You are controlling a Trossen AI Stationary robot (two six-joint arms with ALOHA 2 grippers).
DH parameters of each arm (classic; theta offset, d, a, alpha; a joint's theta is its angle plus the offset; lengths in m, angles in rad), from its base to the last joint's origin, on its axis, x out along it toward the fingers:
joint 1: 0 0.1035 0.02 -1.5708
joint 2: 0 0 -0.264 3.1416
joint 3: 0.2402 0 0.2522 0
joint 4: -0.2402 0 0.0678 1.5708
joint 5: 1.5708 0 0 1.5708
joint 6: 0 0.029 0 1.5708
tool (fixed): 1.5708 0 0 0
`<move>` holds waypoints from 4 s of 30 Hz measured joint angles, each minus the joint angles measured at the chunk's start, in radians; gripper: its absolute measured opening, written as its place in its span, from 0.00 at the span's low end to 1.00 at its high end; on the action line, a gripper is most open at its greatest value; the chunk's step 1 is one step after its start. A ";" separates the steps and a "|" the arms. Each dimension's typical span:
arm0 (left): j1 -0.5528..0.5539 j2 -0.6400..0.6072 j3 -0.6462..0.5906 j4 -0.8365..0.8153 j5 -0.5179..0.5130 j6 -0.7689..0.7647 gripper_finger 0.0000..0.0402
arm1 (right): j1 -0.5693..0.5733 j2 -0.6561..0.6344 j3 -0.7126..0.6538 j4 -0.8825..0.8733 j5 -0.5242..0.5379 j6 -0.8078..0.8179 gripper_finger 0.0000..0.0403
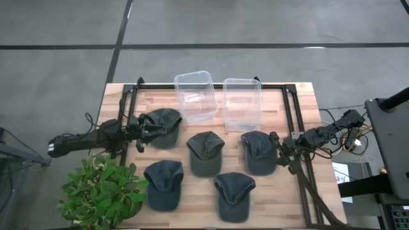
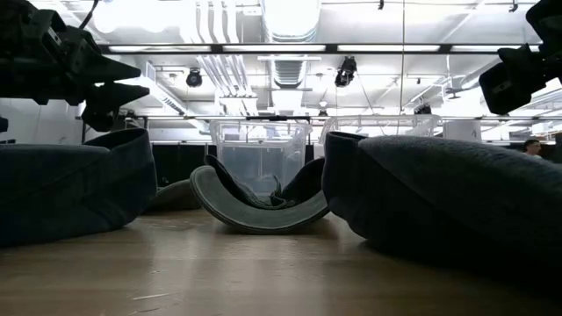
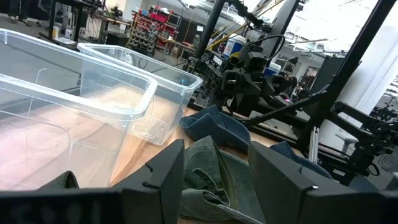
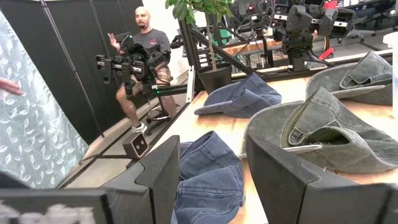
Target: Pick & Place hat
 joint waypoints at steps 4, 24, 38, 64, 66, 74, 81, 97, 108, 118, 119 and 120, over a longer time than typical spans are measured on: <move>0.000 0.000 0.000 0.000 0.000 0.000 0.42 | 0.000 0.000 0.000 0.000 0.000 0.000 0.44; 0.000 0.000 0.000 0.000 0.000 0.000 0.42 | 0.000 0.000 0.000 0.000 0.000 0.000 0.44; 0.000 0.000 0.000 0.000 0.000 0.054 0.42 | 0.001 0.000 0.000 0.000 0.000 0.000 0.44; 0.000 0.000 0.000 0.000 -0.001 0.060 0.42 | 0.000 0.000 0.000 0.208 0.025 0.105 0.44; 0.000 0.000 0.000 0.000 -0.001 0.060 0.42 | 0.000 0.000 0.003 0.250 0.022 0.103 0.44; 0.000 0.000 0.000 0.000 0.000 0.060 0.42 | 0.001 0.126 0.315 -0.222 0.073 0.091 0.44; 0.000 0.000 0.000 0.000 0.000 0.060 0.42 | 0.001 0.439 0.725 -0.805 0.070 0.324 0.44; 0.000 0.000 0.000 0.000 0.000 0.060 0.42 | 0.001 0.884 1.123 -1.146 0.071 0.274 0.44; 0.000 0.000 0.000 0.000 0.000 0.060 0.42 | 0.001 1.023 1.168 -1.318 0.009 0.347 0.44; 0.000 0.000 0.000 0.000 0.000 0.060 0.42 | 0.001 1.087 1.112 -1.468 0.005 0.587 0.44; 0.000 0.000 0.000 0.000 0.000 0.060 0.42 | 0.001 1.086 1.103 -1.470 -0.003 0.601 0.44; 0.000 0.000 0.000 0.000 0.000 0.060 0.42 | 0.001 1.082 1.093 -1.467 -0.007 0.619 0.44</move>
